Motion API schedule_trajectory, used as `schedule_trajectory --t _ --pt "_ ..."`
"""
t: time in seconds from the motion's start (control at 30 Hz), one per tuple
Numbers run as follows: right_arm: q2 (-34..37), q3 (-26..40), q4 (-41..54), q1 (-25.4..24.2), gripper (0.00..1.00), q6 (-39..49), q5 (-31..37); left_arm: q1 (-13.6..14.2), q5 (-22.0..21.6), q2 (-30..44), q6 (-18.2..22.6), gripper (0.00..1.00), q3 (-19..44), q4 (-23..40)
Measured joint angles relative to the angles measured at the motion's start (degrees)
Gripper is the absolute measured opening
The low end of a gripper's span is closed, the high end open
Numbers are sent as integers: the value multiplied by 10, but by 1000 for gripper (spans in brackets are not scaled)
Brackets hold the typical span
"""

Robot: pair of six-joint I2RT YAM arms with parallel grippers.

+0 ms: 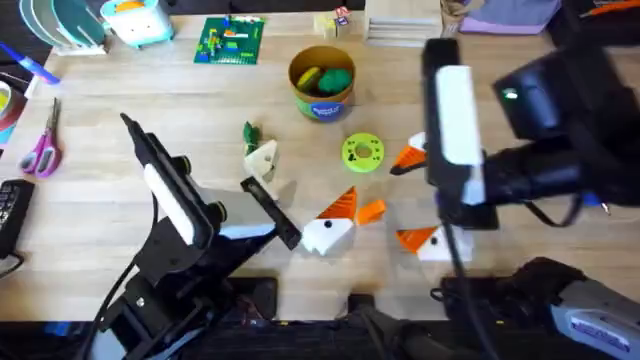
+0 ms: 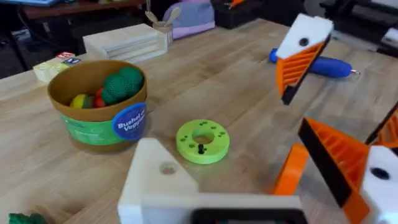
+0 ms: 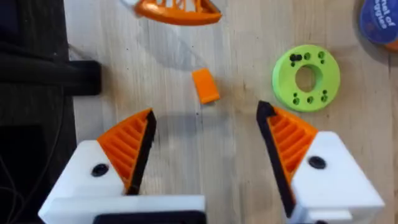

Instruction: Pick up the gripper from the table and insert it into the empty holder that is missing its gripper. Then pick up a screw, insert it into the mounting hole, and use the screwdriver to tighten it. Finally, clean up the table by picking up the vegetable and placing it into the bucket.

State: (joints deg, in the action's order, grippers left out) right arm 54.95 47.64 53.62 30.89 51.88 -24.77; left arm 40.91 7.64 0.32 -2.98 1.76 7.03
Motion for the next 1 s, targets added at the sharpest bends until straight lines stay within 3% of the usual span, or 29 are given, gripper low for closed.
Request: schedule_trajectory --t 0.4,1.0 --pt "155 0 -29 52 992 47 1 0 0 0 0 993 0 0" --pt "169 0 -48 54 991 56 21 0 0 0 0 992 0 0"
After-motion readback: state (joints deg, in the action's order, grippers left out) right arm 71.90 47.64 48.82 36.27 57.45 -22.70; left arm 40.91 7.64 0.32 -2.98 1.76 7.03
